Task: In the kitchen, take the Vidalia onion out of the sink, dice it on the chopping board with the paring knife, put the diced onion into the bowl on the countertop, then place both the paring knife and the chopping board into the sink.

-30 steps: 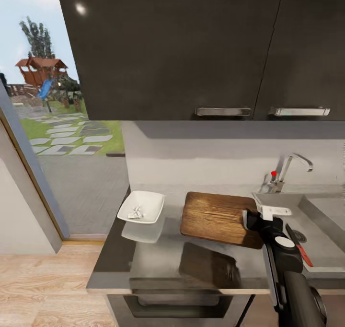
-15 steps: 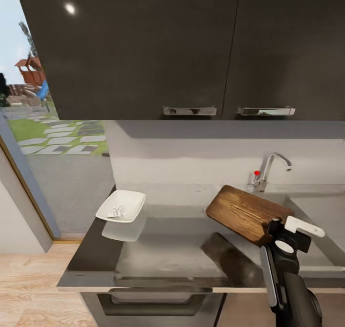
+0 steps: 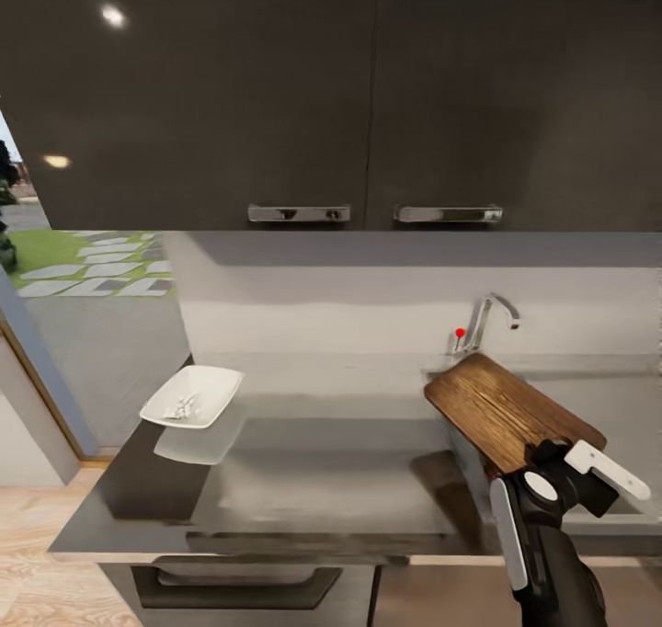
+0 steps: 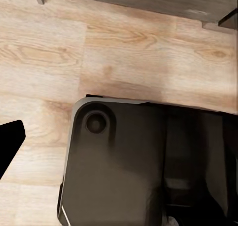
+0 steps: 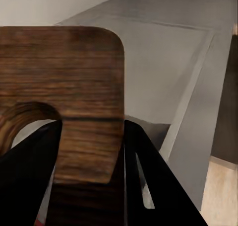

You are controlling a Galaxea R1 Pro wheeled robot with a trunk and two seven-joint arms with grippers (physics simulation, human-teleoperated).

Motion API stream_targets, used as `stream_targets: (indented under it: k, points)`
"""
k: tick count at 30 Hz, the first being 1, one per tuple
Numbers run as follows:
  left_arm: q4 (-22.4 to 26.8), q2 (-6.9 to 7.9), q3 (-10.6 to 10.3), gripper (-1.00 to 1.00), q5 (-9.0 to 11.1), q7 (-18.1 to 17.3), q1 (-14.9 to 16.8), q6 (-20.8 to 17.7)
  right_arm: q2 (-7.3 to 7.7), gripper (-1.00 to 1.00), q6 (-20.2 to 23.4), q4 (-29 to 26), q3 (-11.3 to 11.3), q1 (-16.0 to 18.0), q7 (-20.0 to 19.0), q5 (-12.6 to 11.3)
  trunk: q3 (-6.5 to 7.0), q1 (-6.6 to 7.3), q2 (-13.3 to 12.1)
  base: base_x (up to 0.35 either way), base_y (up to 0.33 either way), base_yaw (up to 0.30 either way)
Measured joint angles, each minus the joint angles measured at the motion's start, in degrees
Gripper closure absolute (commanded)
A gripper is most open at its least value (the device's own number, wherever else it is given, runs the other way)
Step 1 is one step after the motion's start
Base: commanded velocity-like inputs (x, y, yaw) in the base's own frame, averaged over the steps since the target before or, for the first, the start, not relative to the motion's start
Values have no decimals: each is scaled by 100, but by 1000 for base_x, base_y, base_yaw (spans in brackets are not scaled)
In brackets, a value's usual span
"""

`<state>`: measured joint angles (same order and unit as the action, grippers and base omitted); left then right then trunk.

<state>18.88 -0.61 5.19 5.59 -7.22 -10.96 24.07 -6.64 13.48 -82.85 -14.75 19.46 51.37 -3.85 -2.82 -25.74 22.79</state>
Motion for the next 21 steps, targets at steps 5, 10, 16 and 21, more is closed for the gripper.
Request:
stream_targets:
  k: [5, 10, 16, 21]
  points:
    - [6, 2, 3, -100, -9, -1, 0, 0, -34, 100, -68, 17, 16, 0, 24, -441, 0, 0, 0, 21, -78, 0]
    - [11, 4, 4, -100, -9, 0, -1, -1, -43, 100, -60, 28, 16, 0, 121, -602, 0, 0, 1, 43, -4, 0]
    - [7, 4, 4, -100, -10, 0, 1, -1, -39, 100, -73, 251, 17, 0, 701, -929, 0, 3, 1, 274, 0, 0]
    - [3, 4, 4, -100, -3, 0, -1, -1, -43, 100, -83, 270, 9, 0, 807, -1019, 0, 1, 0, 188, 0, 0]
